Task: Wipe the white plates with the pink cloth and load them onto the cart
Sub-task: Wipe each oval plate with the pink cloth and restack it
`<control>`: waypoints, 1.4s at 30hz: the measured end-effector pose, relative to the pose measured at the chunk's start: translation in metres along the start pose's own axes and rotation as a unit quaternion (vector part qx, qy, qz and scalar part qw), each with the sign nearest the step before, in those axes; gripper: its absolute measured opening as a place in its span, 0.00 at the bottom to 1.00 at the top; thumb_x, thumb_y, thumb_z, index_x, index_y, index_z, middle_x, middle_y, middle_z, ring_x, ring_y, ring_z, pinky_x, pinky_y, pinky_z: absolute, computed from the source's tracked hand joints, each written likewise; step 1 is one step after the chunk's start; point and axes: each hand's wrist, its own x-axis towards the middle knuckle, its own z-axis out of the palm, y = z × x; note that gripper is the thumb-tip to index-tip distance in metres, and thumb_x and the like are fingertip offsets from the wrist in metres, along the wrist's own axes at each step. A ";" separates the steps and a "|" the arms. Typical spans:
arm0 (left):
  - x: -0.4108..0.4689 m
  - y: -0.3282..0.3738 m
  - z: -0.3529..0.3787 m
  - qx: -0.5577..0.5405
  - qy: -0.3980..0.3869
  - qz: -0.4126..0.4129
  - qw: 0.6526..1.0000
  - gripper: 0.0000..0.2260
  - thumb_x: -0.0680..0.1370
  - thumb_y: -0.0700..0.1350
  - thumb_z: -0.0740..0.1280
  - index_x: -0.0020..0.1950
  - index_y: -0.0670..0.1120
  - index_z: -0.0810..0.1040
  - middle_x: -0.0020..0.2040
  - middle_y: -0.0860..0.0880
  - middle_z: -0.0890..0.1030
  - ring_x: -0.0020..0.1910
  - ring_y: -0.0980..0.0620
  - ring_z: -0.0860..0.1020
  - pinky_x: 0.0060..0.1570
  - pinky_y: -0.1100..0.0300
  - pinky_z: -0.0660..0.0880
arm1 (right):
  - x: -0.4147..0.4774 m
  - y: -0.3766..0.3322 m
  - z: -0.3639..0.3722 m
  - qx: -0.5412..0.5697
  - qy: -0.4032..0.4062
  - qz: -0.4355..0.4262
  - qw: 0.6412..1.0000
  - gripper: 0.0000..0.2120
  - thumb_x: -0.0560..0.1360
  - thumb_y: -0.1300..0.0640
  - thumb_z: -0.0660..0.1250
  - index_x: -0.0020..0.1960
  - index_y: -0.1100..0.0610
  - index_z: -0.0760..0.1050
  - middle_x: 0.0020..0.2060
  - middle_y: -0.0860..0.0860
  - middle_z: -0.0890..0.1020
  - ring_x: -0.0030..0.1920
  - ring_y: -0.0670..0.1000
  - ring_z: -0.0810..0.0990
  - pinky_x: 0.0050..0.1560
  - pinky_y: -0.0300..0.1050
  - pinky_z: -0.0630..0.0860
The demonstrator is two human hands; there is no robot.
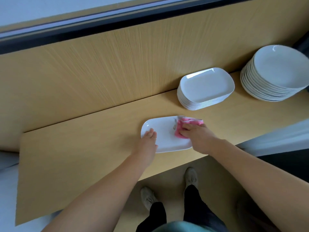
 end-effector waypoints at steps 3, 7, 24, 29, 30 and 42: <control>0.001 0.007 0.001 0.010 -0.001 -0.028 1.000 0.28 0.85 0.51 0.51 0.79 0.42 0.44 0.80 0.47 0.40 0.79 0.50 0.42 0.74 0.57 0.52 | -0.009 -0.005 0.002 0.024 -0.012 0.012 1.000 0.28 0.76 0.49 0.60 0.75 0.46 0.60 0.75 0.48 0.59 0.75 0.51 0.59 0.70 0.56 0.61; -0.002 0.020 0.012 0.134 -0.009 -0.041 0.990 0.43 0.78 0.67 0.52 0.78 0.36 0.41 0.78 0.38 0.40 0.78 0.42 0.39 0.75 0.47 0.39 | -0.008 -0.009 0.005 0.014 0.005 0.012 1.000 0.28 0.76 0.41 0.61 0.74 0.46 0.63 0.75 0.48 0.60 0.74 0.52 0.62 0.69 0.56 0.62; 0.001 0.024 0.018 0.046 0.039 -0.062 0.996 0.42 0.78 0.62 0.60 0.79 0.39 0.45 0.79 0.41 0.42 0.79 0.46 0.46 0.75 0.56 0.45 | -0.012 -0.002 0.027 -0.015 0.047 -0.095 0.994 0.13 0.78 0.57 0.60 0.61 0.52 0.76 0.60 0.48 0.75 0.62 0.52 0.74 0.64 0.49 0.65; -0.001 0.024 0.014 0.041 0.040 -0.069 0.996 0.42 0.78 0.62 0.61 0.79 0.40 0.45 0.79 0.42 0.42 0.79 0.46 0.46 0.75 0.57 0.45 | -0.016 -0.007 0.015 0.141 0.026 -0.066 0.988 0.14 0.78 0.62 0.60 0.50 0.43 0.77 0.44 0.39 0.72 0.49 0.48 0.69 0.45 0.40 0.67; -0.001 0.025 0.013 0.040 0.038 -0.071 0.996 0.42 0.78 0.62 0.62 0.79 0.40 0.45 0.79 0.42 0.42 0.79 0.46 0.46 0.75 0.57 0.45 | -0.016 -0.004 0.013 0.149 0.023 -0.064 0.986 0.13 0.78 0.59 0.58 0.44 0.42 0.74 0.42 0.39 0.73 0.49 0.49 0.69 0.46 0.42 0.69; -0.030 0.030 0.020 0.093 0.101 -0.032 0.990 0.20 0.79 0.37 0.57 0.71 0.46 0.67 0.74 0.48 0.64 0.70 0.47 0.66 0.64 0.55 0.65 | -0.050 0.015 -0.004 0.222 0.274 -0.059 0.934 0.11 0.75 0.61 0.58 0.43 0.49 0.76 0.38 0.46 0.84 0.34 0.55 0.79 0.48 0.50 0.75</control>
